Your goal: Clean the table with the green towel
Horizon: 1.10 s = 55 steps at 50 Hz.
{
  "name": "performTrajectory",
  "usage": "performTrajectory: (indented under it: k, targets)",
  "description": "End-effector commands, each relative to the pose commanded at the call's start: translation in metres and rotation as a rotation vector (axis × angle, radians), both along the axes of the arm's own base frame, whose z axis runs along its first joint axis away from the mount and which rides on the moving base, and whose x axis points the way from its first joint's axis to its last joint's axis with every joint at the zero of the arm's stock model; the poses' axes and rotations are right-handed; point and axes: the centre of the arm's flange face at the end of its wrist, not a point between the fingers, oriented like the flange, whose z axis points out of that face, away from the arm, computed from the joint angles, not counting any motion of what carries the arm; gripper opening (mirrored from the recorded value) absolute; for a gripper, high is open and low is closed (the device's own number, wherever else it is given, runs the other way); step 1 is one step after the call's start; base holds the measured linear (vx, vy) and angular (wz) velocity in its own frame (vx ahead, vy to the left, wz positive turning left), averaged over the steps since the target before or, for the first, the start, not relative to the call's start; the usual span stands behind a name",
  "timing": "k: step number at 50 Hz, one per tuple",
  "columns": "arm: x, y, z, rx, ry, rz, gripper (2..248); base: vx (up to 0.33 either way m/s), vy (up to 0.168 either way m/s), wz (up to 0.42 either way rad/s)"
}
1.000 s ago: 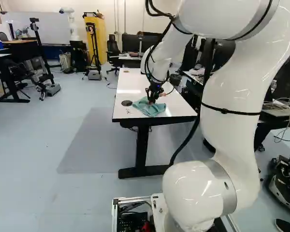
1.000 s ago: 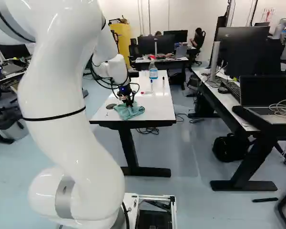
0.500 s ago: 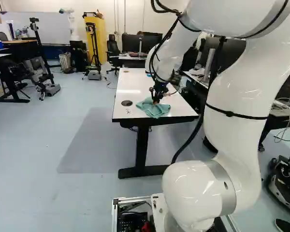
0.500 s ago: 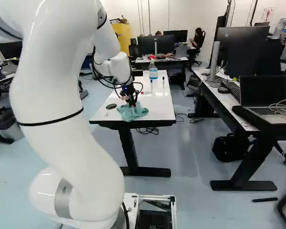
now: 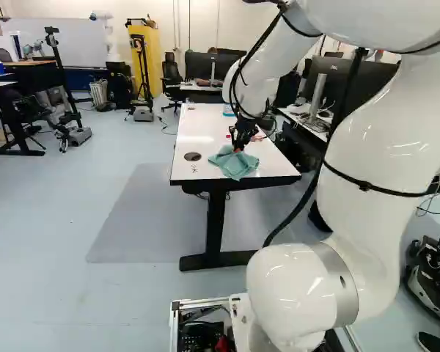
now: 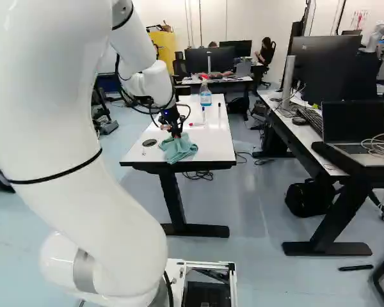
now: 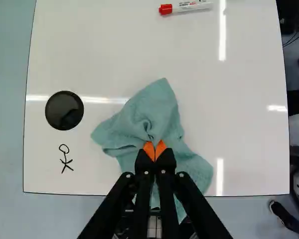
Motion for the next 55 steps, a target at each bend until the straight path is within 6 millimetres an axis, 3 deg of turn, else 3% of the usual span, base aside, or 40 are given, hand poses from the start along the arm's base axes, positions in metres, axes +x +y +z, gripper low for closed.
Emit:
performTrajectory:
  k: [34, 55]
  targets:
    - [-0.061, 0.0, -0.001, 0.0, 0.006, 0.0, 21, 0.0, 0.0, 0.0]
    - [-0.064, 0.0, 0.0, 0.0, 0.002, 0.0, 21, 0.0, 0.0, 0.0]
